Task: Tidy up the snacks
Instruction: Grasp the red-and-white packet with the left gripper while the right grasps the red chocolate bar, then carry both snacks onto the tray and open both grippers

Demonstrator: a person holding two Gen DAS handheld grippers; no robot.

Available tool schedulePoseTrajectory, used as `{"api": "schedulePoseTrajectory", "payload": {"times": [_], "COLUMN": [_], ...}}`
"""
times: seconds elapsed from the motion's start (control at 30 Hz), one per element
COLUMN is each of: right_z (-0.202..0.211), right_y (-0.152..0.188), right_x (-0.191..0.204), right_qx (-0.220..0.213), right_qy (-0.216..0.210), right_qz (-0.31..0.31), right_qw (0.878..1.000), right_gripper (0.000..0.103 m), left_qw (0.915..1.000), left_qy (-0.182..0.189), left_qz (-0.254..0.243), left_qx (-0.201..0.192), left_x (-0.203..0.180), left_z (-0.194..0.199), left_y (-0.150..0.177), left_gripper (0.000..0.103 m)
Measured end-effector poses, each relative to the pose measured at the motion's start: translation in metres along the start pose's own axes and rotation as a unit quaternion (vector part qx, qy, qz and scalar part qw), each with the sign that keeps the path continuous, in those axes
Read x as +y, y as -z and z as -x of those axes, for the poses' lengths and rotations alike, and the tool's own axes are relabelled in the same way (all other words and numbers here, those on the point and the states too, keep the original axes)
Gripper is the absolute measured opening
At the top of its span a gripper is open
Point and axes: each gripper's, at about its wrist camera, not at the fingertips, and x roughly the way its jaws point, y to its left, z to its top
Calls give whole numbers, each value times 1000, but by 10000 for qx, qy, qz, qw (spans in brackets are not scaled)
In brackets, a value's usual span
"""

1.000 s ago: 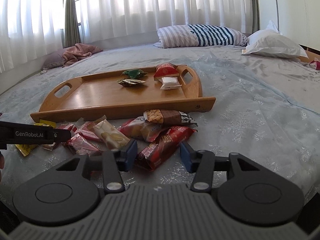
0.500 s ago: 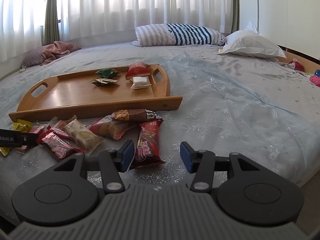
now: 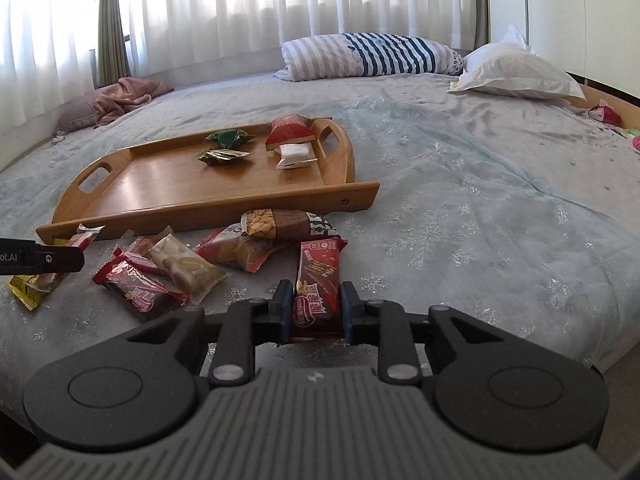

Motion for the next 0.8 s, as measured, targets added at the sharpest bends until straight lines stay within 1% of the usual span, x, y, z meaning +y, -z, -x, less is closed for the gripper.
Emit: {"api": "schedulePoseTrajectory", "payload": {"times": [0.17, 0.37, 0.5, 0.6, 0.67, 0.73, 0.8], "right_z": [11, 14, 7, -4, -15, -26, -36], "right_y": [-5, -20, -34, -45, -54, -65, -76], "right_x": [-8, -14, -16, -19, -25, -30, -34], "right_qx": [-170, -387, -394, -230, -81, 78, 217], "right_qy": [179, 108, -158, -485, -707, -912, -1042], "right_qz": [1, -57, -140, -182, -331, -444, -487], "right_qw": [9997, 9992, 9990, 9984, 9969, 9948, 9931], "right_gripper": [29, 29, 29, 29, 29, 29, 29], "left_qw": [9999, 9997, 9990, 9988, 9983, 9972, 9960], "left_qy": [94, 235, 432, 489, 585, 706, 818], "left_qz": [69, 101, 104, 10, 37, 92, 98], "left_qx": [-97, -44, -34, -32, 48, 211, 349], "left_x": [0, -7, -14, -21, -24, -27, -29], "left_z": [7, -1, -9, -18, -25, -36, -48], "left_y": [-10, -23, -36, -49, -57, -66, -74], "left_gripper": [31, 31, 31, 31, 31, 31, 31]}}
